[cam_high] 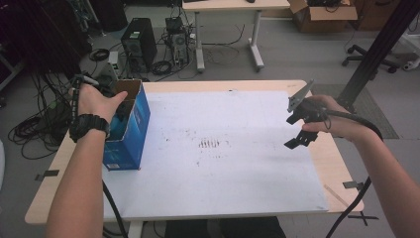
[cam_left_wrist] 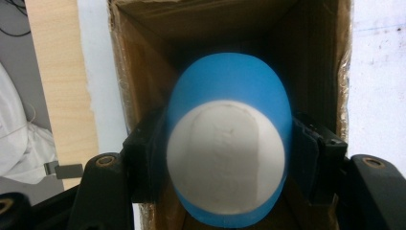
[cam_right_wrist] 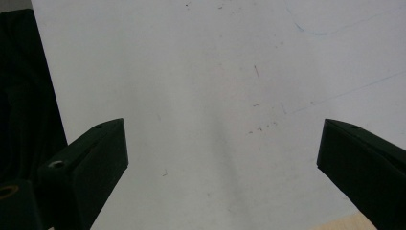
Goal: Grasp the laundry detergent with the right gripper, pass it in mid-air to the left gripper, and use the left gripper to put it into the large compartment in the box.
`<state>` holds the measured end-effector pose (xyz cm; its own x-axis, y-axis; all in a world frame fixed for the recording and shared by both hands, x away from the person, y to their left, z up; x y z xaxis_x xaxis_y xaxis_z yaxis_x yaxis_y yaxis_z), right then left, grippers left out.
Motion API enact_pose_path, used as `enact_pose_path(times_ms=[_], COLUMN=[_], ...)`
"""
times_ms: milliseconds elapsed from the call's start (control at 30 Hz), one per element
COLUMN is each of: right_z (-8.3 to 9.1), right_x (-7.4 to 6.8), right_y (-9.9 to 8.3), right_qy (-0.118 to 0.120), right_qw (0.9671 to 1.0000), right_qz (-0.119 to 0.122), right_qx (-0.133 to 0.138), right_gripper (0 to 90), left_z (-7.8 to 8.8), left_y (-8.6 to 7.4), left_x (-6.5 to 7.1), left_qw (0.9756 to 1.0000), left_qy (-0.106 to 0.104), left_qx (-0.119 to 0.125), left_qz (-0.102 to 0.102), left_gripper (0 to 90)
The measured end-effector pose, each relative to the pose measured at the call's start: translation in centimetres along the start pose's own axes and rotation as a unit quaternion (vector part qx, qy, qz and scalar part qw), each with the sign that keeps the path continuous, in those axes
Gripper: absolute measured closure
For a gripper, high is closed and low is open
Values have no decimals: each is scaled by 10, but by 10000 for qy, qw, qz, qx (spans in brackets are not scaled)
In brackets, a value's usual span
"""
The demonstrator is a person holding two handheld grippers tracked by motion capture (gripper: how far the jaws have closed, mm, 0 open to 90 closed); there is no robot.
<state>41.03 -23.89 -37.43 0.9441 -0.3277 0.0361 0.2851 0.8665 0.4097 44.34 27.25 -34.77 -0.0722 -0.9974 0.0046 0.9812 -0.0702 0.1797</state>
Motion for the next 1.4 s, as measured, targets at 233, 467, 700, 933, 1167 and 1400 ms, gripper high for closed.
enact_pose_path(times_ms=[233, 467, 700, 933, 1167, 1400], right_z=[0, -1, -2, -3, -2, -2], right_x=[-1, -2, -3, -4, -5, -6], right_y=[-2, -3, -4, -6, -9, -9], right_qy=[16, 36, 73, 86, 101, 105], right_qw=[10000, 10000, 10000, 10000, 9999, 9999], right_qz=[-8, -9, -4, -3, -13, 8], right_qx=[1, -3, -10, -15, -18, -23], right_gripper=[36, 37, 36, 37, 37, 36], left_z=[-4, -7, -7, -8, -9, -9], left_y=[-1, -2, -2, -2, -2, -2], left_x=[0, 0, -1, 0, 1, 2], left_qw=[10000, 10000, 9999, 9999, 9998, 9998], left_qy=[11, 16, -5, 8, 21, -3], left_qx=[-35, -76, -82, -124, -142, -132], left_qz=[-29, -59, -87, -110, -126, -143], left_gripper=[382, 381, 381, 379, 377, 375])
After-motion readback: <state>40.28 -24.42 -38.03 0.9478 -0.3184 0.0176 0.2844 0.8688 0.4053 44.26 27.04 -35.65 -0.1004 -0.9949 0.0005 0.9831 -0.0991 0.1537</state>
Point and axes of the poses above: each handheld gripper's, and its own axes: z roughly backward along the jaws, y roughly out of its top, x roughly to its right, the point moved 9 cm from there along -z, roughly forward along the jaws, and after that the axes turned 5 degrees about -y, right-handed, at the moved point
